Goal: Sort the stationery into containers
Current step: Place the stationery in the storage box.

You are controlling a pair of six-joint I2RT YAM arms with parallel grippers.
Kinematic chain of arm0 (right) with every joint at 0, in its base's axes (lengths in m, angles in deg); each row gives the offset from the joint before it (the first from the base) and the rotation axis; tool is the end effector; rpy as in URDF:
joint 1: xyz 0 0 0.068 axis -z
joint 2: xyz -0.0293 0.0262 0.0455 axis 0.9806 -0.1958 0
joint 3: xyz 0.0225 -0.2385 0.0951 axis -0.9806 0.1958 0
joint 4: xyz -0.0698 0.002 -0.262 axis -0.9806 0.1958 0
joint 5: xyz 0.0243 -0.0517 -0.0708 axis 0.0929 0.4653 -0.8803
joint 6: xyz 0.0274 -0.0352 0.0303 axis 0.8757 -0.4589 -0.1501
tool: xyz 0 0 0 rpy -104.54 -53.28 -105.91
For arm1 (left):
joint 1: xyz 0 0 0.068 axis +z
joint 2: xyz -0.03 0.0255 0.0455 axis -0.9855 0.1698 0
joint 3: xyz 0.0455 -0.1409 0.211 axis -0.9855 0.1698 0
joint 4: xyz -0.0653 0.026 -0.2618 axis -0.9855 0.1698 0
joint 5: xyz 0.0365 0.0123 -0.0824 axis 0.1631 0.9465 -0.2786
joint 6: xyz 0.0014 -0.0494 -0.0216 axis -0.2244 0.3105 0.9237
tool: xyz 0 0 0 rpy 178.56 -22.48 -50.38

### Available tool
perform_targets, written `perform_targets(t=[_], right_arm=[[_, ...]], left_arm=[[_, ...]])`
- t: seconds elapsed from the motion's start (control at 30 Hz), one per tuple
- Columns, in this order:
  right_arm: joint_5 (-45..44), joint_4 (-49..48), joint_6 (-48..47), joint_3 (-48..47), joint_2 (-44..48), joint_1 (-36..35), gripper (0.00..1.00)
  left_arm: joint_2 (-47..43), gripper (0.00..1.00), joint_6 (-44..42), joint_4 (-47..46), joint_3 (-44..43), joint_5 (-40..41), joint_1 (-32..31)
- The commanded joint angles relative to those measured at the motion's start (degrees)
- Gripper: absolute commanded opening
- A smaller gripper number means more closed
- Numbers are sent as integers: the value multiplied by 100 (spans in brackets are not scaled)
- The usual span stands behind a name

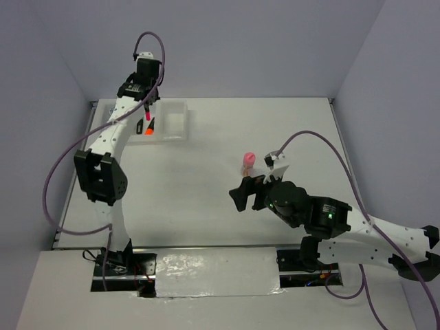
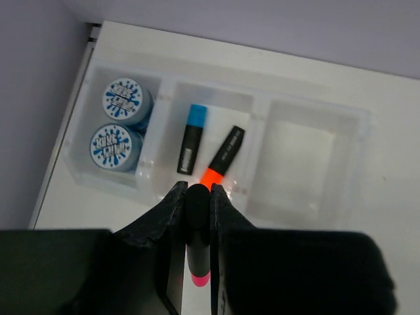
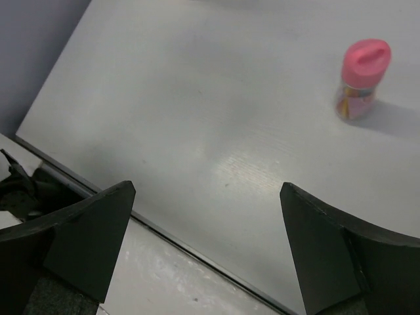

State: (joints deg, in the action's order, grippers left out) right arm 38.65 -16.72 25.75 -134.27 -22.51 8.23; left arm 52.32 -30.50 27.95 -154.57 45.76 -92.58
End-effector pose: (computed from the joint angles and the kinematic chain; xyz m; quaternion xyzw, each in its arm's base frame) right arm 0.0809 0.1703 0.3345 -0.0990 0.8097 0.2748 0.5090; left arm 0.4422 -0.0787 0.3606 -0.1544 0.8397 0.1019 0.5106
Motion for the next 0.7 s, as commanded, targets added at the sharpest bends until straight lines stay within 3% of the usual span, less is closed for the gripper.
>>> perform_targets(t=[0.0, 0.23, 0.47, 0.6, 0.67], right_arm=[[-269, 502, 101, 246, 361, 52, 100], [-181, 528, -216, 352, 608, 113, 100], [-6, 546, -154, 510, 555, 113, 100], [-58, 686, -110, 449, 485, 131, 100], [-76, 730, -110, 370, 467, 122, 100]], left_arm=[[835, 0, -684, 256, -1210, 669, 242], [1785, 1, -1027, -1042, -1179, 1135, 392], [2577, 10, -1001, -1123, -1767, 1091, 507], [2551, 35, -1027, -1281, -1487, 1197, 524], [2437, 63, -1001, -1351, -1251, 1118, 559]])
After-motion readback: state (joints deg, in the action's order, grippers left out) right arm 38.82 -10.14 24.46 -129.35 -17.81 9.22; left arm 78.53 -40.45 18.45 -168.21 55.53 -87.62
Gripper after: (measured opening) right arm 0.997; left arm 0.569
